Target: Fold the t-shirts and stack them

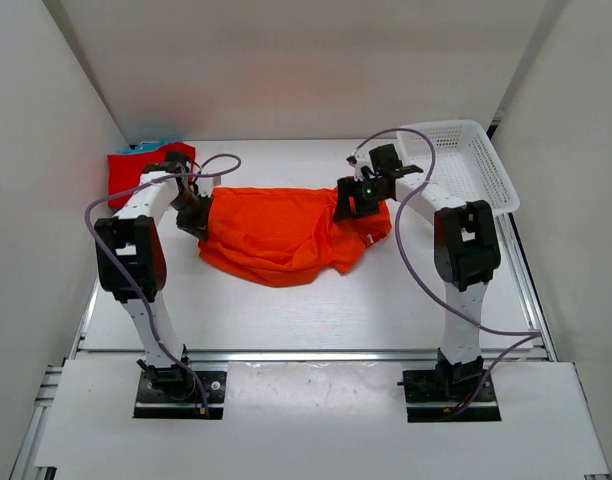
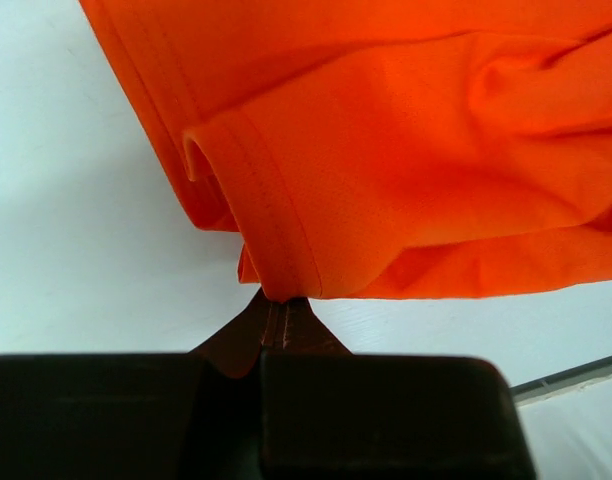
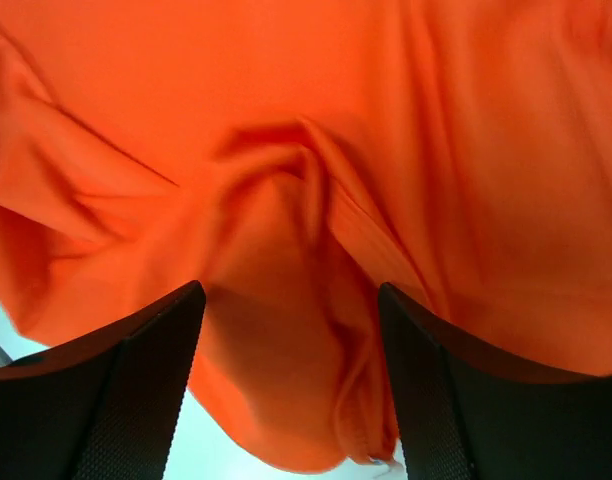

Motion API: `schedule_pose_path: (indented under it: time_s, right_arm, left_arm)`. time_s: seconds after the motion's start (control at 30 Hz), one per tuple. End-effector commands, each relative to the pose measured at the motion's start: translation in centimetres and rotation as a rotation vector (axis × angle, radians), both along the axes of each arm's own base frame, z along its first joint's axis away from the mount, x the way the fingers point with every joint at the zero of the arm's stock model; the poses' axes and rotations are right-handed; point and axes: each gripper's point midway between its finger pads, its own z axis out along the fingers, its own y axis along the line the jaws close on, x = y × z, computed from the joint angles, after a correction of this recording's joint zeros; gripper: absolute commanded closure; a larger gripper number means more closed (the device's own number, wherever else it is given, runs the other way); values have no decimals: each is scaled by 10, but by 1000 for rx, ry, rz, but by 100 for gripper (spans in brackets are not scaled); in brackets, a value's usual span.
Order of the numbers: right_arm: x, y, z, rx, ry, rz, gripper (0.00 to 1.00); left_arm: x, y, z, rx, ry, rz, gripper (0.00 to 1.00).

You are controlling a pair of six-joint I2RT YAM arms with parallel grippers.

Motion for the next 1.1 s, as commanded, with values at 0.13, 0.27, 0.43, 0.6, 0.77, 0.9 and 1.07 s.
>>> schedule_pose_path:
  time_s: [0.13, 0.27, 0.43, 0.6, 0.77, 0.9, 1.07]
  right_arm:
    - [-27, -45, 58, -47, -107, -117, 29]
    - [-69, -61, 52, -28, -74, -155, 63]
    - [-104, -54, 23, 62, 65, -129, 83]
    - [-105, -55, -6, 178, 197, -205, 57]
    - [-99, -47, -20, 274, 307, -267, 49]
    - [-90, -45, -28, 316, 326, -317, 44]
    - [-84, -42, -38, 308, 357, -327, 44]
  left_arm:
    - [-8, 11, 0, -1, -1, 52, 100]
    - [-19, 13, -8, 6, 21, 62, 100]
    - [-26, 12, -10, 13, 28, 62, 100]
    - [-25, 14, -8, 21, 25, 68, 100]
    - [-27, 12, -10, 29, 20, 61, 100]
    - [-30, 11, -9, 20, 17, 63, 100]
    - [-32, 15, -12, 33, 27, 72, 100]
